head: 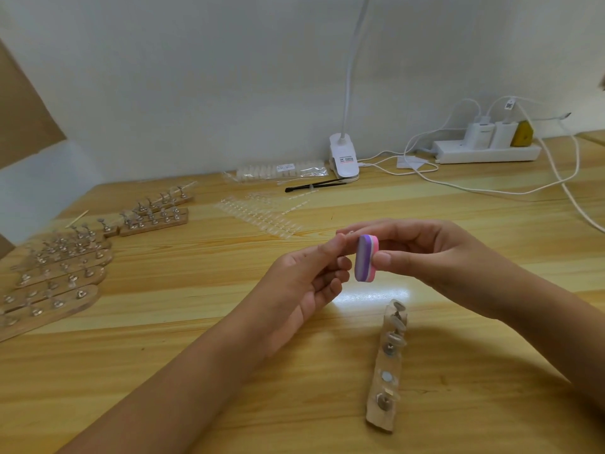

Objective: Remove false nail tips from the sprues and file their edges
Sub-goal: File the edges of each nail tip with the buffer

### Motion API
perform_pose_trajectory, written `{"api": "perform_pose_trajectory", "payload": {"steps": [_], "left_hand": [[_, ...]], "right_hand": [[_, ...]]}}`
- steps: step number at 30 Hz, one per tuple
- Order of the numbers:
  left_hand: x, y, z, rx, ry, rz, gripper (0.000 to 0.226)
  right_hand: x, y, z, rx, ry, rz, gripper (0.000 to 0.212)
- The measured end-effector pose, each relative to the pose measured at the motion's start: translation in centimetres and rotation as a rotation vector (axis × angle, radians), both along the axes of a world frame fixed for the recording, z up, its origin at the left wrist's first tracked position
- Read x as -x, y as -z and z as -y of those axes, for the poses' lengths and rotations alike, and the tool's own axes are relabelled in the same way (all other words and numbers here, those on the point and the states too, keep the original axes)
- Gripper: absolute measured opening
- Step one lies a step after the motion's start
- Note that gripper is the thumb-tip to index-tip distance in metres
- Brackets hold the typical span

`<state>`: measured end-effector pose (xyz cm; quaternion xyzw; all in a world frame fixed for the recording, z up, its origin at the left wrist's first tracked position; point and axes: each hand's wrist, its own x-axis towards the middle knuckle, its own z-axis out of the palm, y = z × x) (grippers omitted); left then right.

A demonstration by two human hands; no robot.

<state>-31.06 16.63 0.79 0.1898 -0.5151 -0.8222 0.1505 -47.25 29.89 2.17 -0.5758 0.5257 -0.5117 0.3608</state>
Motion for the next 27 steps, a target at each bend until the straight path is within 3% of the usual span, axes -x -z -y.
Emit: {"api": "perform_pose_trajectory", "payload": {"steps": [5, 14, 18, 27], "left_hand": [[0.06, 0.15, 0.05, -0.050, -0.034, -0.026, 0.031], [0.03, 0.24, 0.07, 0.072, -0.052, -0.058, 0.044], [0.09, 0.33, 0.09, 0.142, -0.084, -0.038, 0.067], [-0.46, -0.35, -0.47, 0.472, -0.034, 0.022, 0.026]], "right_hand": [[-0.03, -0.08, -0.03, -0.013, -0.048, 0.074, 0.033], [-0.53, -0.11, 0.02, -0.007, -0.060, 0.164, 0.033], [-0.45, -0.23, -0.07, 0.016, -0.034, 0.203, 0.034], [-0.74, -0.50, -0.10, -0.007, 0.058, 0.157, 0.039]]}}
